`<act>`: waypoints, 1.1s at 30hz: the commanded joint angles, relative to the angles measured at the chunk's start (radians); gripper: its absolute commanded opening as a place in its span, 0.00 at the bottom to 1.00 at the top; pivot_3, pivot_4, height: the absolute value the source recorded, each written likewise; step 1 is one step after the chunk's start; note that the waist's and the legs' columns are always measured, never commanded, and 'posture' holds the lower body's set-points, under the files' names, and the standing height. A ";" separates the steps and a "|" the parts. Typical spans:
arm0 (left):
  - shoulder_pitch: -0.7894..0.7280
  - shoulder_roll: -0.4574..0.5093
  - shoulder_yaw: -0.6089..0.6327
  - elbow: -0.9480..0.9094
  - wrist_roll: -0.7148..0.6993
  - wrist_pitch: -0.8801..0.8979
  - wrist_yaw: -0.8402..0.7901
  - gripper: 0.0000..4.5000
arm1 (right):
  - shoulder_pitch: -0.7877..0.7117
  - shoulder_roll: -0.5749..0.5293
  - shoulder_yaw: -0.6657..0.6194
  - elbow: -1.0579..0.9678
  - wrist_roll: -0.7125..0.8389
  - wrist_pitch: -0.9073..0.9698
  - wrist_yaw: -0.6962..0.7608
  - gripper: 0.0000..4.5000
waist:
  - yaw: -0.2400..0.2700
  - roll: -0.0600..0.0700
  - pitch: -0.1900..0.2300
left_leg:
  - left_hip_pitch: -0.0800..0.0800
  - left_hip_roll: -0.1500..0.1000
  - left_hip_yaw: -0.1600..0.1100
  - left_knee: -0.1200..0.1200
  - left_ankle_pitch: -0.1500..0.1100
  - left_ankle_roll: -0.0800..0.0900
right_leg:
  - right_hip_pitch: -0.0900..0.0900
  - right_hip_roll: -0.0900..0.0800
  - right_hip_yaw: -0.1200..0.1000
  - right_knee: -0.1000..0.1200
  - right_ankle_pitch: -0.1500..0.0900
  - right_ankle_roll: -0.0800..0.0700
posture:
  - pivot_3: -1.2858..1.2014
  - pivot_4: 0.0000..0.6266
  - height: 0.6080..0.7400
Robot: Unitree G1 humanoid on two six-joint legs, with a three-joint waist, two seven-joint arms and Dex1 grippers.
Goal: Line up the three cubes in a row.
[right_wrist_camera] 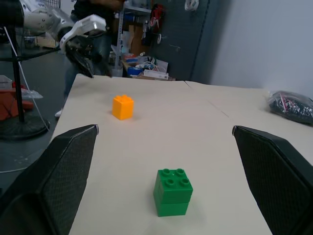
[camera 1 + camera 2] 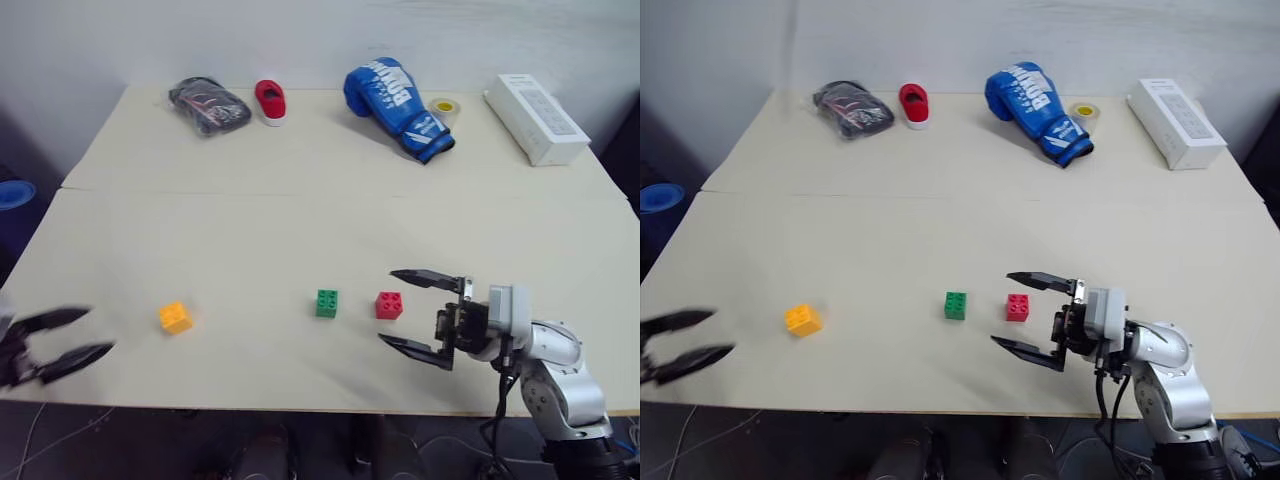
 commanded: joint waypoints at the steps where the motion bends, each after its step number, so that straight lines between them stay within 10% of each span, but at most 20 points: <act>1: 0.006 0.003 0.032 0.019 -0.007 -0.102 -0.003 0.99 | -0.022 -0.007 0.007 -0.033 0.013 -0.020 0.024 1.00 | 0.007 -0.001 -0.001 | 0.000 0.000 0.000 0.000 0.000 0.000 | 0.000 0.000 0.000 0.000 0.000 0.000 | 0.52 0.24 1.00; 14: -0.233 -0.091 -0.292 -0.128 0.014 -0.164 0.111 0.99 | -0.007 -0.037 -0.002 -0.030 0.006 0.003 0.017 1.00 | 0.006 -0.004 -0.002 | 0.000 0.000 0.000 0.000 -0.001 0.000 | 0.000 -0.001 0.000 0.002 0.000 0.000 | 0.52 0.24 1.00; 25: -0.337 -0.084 -0.414 -0.071 0.003 -0.185 0.080 0.33 | 0.061 -0.053 -0.030 -0.064 -0.010 -0.005 -0.037 1.00 | -0.009 -0.004 -0.002 | 0.001 0.001 0.002 -0.001 -0.001 0.000 | 0.000 0.001 0.000 0.004 0.000 0.000 | 0.52 0.24 1.00; 33: -0.530 -0.032 -0.570 -0.094 0.026 -0.208 -0.064 0.33 | 0.099 -0.103 -0.084 -0.073 0.046 0.044 -0.028 1.00 | 0.010 -0.004 -0.002 | 0.001 0.000 0.002 0.000 -0.001 0.000 | 0.000 0.000 0.000 0.004 0.000 0.000 | 0.52 0.24 1.00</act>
